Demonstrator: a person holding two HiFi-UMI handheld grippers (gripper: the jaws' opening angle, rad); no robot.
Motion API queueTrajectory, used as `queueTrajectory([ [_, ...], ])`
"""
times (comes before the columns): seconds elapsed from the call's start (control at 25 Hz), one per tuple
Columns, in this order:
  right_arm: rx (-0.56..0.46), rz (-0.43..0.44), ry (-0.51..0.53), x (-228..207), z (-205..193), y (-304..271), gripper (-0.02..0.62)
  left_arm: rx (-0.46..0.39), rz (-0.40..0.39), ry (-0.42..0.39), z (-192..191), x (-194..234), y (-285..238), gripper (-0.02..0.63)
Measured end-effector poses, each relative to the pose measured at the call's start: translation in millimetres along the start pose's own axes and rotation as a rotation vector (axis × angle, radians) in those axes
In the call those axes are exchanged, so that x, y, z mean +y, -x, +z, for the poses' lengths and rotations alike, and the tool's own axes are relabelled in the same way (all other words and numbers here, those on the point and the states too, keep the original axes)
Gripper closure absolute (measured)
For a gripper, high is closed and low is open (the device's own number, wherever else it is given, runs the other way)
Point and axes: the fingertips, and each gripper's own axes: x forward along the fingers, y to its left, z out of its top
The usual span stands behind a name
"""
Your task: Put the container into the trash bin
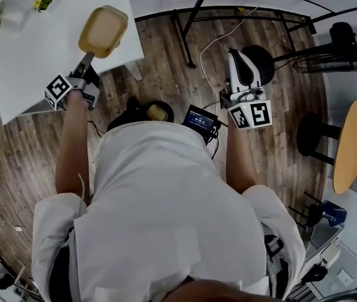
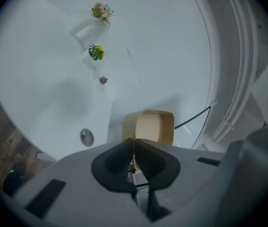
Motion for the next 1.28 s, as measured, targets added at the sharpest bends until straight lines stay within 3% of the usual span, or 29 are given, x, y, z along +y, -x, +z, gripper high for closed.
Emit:
queueTrajectory([
  [0.36, 0.037, -0.012, 0.03, -41, -27, 94, 0.545, 0.089, 0.036, -0.032, -109, -8, 1, 0.586],
  [0.72, 0.112, 0.017, 0.009, -62, -65, 169, 0.545, 0.159, 0.077, -0.038, -216, -11, 36, 0.586],
  [0.84, 0.13, 0.047, -0.028, -50, -76, 180, 0.545, 0.183, 0.14, -0.054, -238, -2, 59, 0.586],
  [1.0, 0.185, 0.082, -0.078, -30, -104, 182, 0.545, 0.221, 0.163, -0.032, -263, 16, 76, 0.586],
  [1.28, 0.286, 0.131, -0.105, -9, -160, 136, 0.545, 0.3, 0.232, 0.015, -275, 77, 72, 0.586],
])
